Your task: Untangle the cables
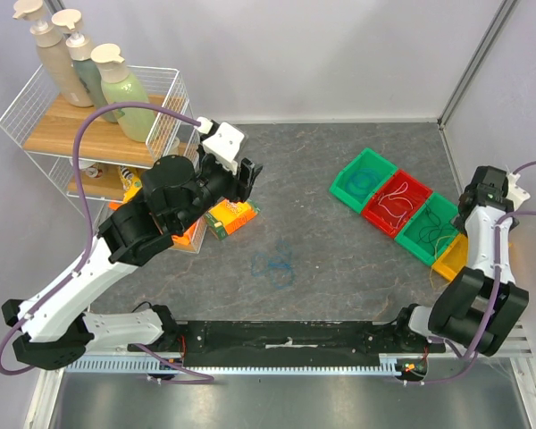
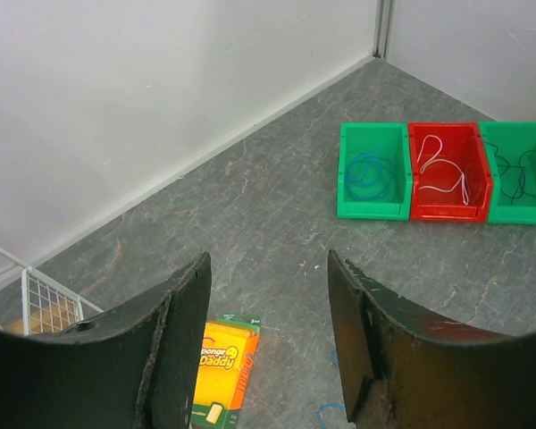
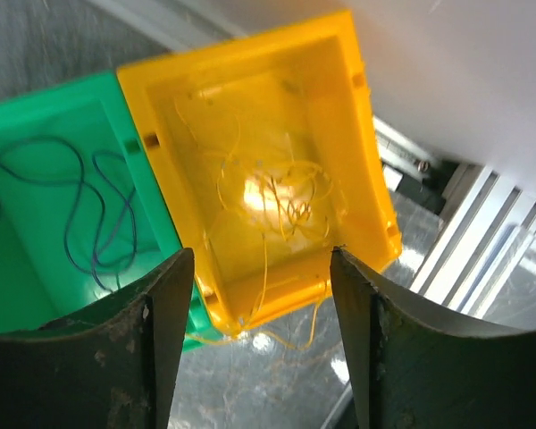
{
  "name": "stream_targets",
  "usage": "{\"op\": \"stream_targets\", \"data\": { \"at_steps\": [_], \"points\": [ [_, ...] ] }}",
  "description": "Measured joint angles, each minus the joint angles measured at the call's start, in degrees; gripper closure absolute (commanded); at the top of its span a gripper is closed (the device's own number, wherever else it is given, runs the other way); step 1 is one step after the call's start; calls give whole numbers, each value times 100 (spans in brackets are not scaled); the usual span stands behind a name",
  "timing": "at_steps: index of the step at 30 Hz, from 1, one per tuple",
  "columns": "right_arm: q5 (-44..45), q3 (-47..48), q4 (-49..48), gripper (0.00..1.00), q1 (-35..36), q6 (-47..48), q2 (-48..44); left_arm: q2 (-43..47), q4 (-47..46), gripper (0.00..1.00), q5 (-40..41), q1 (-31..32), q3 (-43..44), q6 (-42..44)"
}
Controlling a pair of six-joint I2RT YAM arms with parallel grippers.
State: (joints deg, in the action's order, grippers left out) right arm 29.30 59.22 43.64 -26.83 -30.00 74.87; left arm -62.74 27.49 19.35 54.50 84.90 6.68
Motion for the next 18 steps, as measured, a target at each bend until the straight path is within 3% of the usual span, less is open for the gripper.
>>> {"op": "stream_targets", "data": {
  "at_steps": [4,9,18],
  "points": [
    [-374,-249,398,25,0,-223,-227,35,7,39,0,0,-2,2],
    [-415,-723,883,40,-155,-756,-804,37,9,39,-4,0,-2,2],
    [-295,-1320,1290,40,-315,-1139,-726,37,15,39,2,2,-2,2]
  ]
}}
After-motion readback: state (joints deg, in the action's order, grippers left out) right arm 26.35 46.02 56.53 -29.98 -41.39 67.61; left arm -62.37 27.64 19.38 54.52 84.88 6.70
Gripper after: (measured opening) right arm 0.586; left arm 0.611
